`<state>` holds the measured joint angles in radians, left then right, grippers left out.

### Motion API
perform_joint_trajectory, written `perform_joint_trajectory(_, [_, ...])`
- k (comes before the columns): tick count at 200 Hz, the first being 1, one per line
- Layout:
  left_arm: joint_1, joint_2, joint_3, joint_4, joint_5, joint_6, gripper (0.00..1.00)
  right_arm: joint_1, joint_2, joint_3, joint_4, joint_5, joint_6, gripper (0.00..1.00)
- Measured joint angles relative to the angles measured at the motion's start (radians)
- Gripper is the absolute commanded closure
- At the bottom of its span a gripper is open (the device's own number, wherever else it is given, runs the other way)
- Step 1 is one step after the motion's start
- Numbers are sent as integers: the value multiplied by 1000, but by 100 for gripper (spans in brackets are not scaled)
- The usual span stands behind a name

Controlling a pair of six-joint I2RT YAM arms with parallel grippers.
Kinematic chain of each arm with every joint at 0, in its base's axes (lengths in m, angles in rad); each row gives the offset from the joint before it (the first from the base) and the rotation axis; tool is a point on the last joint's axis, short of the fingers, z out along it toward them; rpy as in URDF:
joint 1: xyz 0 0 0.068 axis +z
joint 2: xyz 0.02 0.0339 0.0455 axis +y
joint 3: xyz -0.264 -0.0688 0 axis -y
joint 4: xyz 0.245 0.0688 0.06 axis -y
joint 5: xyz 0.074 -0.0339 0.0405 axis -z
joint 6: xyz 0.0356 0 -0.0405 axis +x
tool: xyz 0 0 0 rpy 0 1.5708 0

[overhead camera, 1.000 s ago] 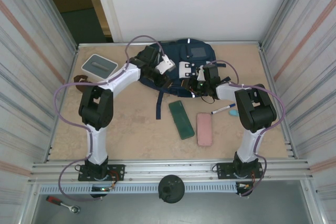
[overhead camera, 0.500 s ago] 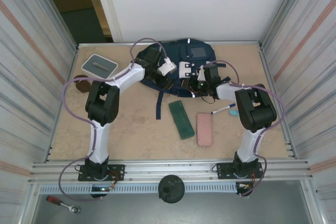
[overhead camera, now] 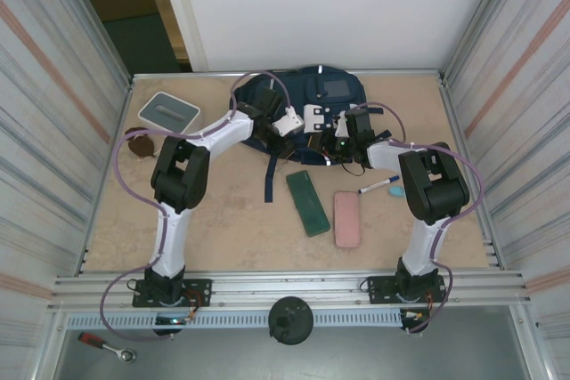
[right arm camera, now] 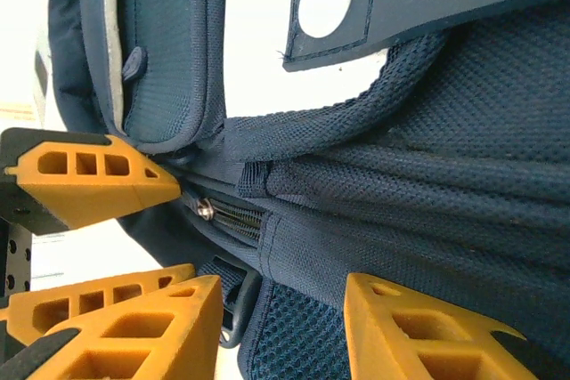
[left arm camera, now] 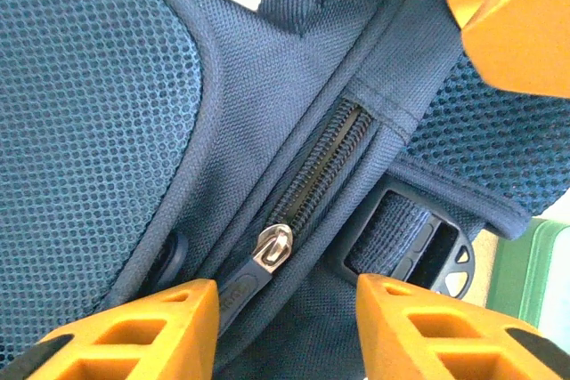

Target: Pack books, pencil case, and school supplies into a backpack

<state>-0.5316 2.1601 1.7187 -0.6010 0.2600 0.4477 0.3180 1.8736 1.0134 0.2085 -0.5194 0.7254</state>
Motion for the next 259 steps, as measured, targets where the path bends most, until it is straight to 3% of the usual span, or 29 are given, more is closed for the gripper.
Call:
perform_joint_trajectory(41, [20, -18, -27, -3, 93, -29, 70, -5, 4, 0, 1, -7, 0, 60])
perform_joint_trajectory(96, [80, -109, -133, 97, 174, -154, 65, -5, 5, 0, 3, -9, 0, 60])
perform_joint_trajectory(197, [35, -82, -115, 105, 29, -203, 63, -8, 12, 0, 8, -20, 0, 60])
perform_joint_trajectory(259, [0, -31, -89, 92, -62, -197, 57, -10, 18, 0, 13, -29, 0, 60])
